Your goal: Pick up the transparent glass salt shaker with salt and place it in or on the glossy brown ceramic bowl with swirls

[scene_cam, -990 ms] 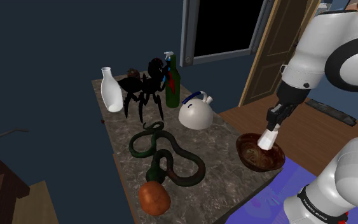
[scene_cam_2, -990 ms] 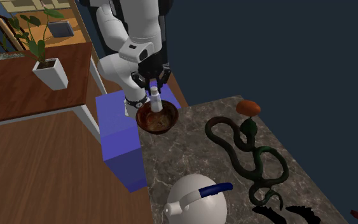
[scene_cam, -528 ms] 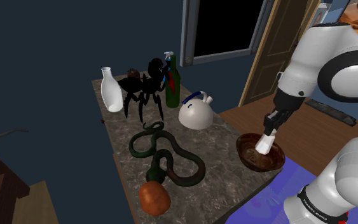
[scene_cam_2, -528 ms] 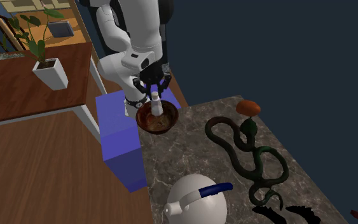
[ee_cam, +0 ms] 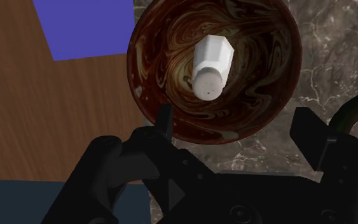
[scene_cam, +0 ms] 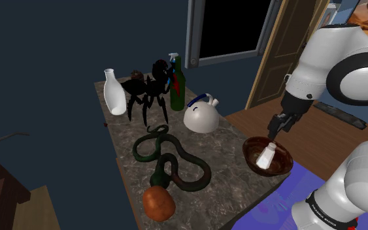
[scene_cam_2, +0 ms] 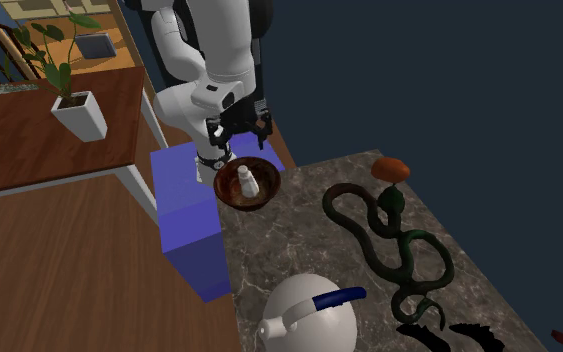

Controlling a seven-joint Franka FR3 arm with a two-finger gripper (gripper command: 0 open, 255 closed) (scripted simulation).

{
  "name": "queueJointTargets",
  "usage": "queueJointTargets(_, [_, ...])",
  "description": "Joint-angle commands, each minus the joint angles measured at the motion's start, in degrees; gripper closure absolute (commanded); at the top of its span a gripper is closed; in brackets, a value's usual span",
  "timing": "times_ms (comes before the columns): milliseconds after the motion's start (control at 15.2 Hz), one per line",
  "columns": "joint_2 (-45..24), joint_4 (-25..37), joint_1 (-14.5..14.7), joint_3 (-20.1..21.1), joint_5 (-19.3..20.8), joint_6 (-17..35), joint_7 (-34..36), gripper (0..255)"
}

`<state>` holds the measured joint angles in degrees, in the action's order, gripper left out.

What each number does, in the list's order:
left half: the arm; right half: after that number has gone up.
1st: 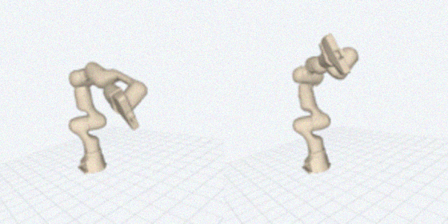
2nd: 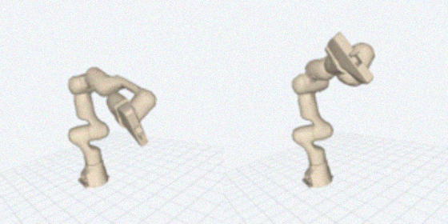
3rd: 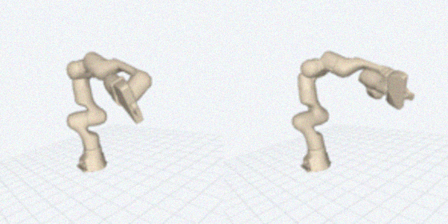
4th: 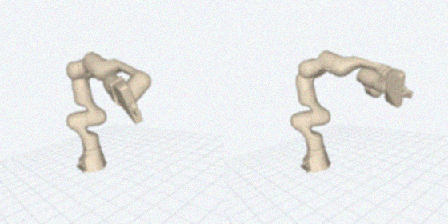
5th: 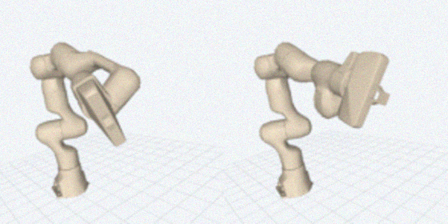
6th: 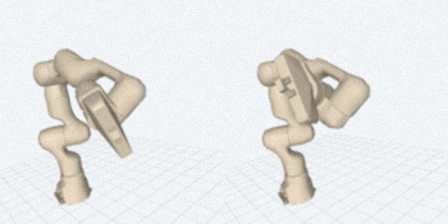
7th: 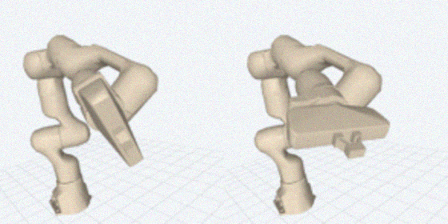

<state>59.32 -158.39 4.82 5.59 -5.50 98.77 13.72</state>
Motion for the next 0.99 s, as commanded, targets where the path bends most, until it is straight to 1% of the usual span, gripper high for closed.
queueJointTargets(0, [0.0, 0.0, 0.0, 0.0, 0.0, 0.0, 0.0, 0])
queueJointTargets(132, [0.0, 0.0, 0.0, 0.0, 0.0, 0.0, 0.0, 0])
queueJointTargets(396, [-1.2, 7.8, -0.4, -0.6, 0.7, -6.6, 0.1, 0])
queueJointTargets(924, [-1.2, 7.8, -0.4, -0.6, 0.7, -6.6, 0.1, 0])
